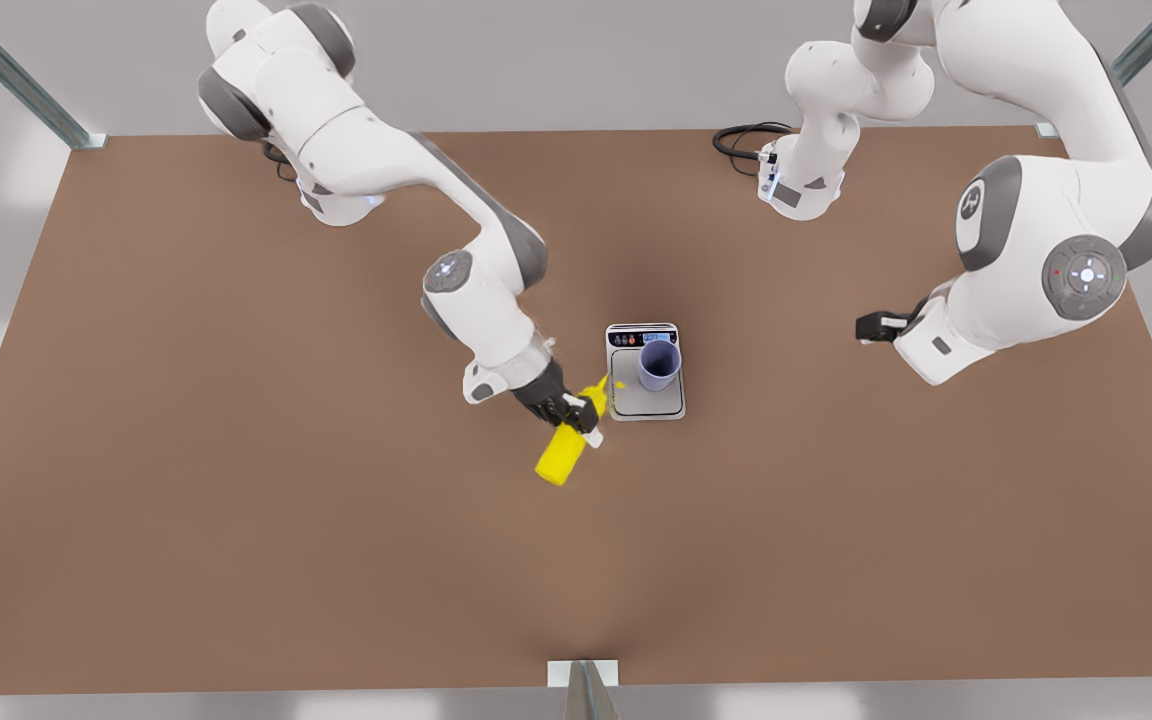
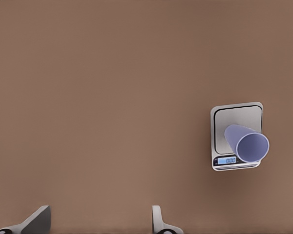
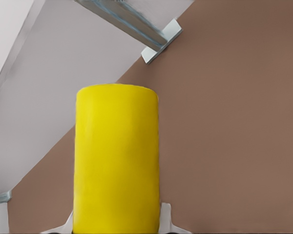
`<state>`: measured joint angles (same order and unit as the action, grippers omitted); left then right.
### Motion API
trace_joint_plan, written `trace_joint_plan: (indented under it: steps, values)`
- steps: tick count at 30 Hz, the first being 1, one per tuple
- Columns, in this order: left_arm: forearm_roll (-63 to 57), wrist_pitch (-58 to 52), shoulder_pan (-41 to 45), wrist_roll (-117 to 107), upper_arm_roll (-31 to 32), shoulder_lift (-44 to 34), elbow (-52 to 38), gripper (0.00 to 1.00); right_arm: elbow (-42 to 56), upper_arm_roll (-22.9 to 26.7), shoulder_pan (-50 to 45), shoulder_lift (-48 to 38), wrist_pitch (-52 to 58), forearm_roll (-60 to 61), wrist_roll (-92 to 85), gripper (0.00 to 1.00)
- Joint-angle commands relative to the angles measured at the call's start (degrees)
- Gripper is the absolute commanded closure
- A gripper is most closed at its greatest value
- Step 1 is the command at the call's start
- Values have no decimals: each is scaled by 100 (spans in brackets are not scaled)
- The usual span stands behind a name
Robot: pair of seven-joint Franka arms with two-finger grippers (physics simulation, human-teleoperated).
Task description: Move cup to the weight, pick up sauce bottle, pour sauce
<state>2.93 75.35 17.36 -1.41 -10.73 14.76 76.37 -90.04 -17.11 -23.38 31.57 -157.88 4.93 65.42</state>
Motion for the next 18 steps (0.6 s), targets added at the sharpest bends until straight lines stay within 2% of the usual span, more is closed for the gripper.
trace_joint_plan:
  steps: [1,3,7,10,12,18]
  values:
    - [6,-38,4,1,0,0,1,0,-22,-55,79,-20,21,86,14,57]
    - [23,-231,4,1,9,0,1,0,-215,-354,606,-46,56,1246,-741,57]
    - [32,-425,4,18,-8,44,27,0,-611,-372,1160,-406,495,4682,-2754,57]
    - [23,-434,4,10,-8,53,45,0,-997,-372,1617,-758,987,6458,-2851,57]
    - [23,-434,13,10,-8,71,53,0,-1191,-372,1933,-890,1392,7118,-2825,57]
    - [-38,-381,4,1,-17,71,36,0,-1463,-372,2873,-908,2455,7865,-2166,57]
